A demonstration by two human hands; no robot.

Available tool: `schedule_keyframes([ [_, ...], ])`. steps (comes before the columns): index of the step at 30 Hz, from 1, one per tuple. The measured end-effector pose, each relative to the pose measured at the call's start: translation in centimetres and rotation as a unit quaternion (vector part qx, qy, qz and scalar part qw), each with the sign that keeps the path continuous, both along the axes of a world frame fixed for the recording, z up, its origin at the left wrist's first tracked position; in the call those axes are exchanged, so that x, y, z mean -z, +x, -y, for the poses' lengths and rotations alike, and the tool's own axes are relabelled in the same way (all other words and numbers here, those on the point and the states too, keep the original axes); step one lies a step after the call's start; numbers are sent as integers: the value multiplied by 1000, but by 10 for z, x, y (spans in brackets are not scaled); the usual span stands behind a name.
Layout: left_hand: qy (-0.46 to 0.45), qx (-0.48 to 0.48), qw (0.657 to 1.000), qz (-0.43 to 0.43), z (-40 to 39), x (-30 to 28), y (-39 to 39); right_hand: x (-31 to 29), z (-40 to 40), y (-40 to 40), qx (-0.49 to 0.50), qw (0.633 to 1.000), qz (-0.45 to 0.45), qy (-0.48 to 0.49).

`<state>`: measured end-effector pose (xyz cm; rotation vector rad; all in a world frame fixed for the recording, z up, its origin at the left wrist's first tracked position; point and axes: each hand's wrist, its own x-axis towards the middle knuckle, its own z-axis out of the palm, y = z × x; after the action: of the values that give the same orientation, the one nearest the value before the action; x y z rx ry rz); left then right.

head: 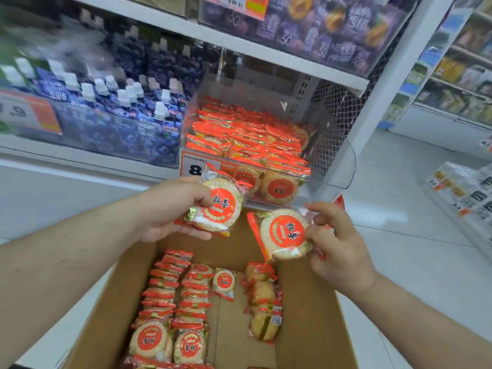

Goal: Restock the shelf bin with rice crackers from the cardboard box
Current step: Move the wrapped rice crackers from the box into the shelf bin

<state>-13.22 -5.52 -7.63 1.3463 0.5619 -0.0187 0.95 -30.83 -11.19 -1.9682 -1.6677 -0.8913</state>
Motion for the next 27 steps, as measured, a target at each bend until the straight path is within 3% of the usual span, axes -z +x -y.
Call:
schedule_keyframes([
  [10,6,10,999,35,1,-7,-5,-11,-3,-1,25,995,39,86],
  [19,31,148,988,-7,4,-5,0,-14,-12,-8,-40,994,-19,98],
  [24,85,91,992,0,5,-2,3,-6,-13,-2,-34,995,-25,90],
  [27,45,33,998,26,7,3,6,-2,-15,-4,-12,995,-7,98],
])
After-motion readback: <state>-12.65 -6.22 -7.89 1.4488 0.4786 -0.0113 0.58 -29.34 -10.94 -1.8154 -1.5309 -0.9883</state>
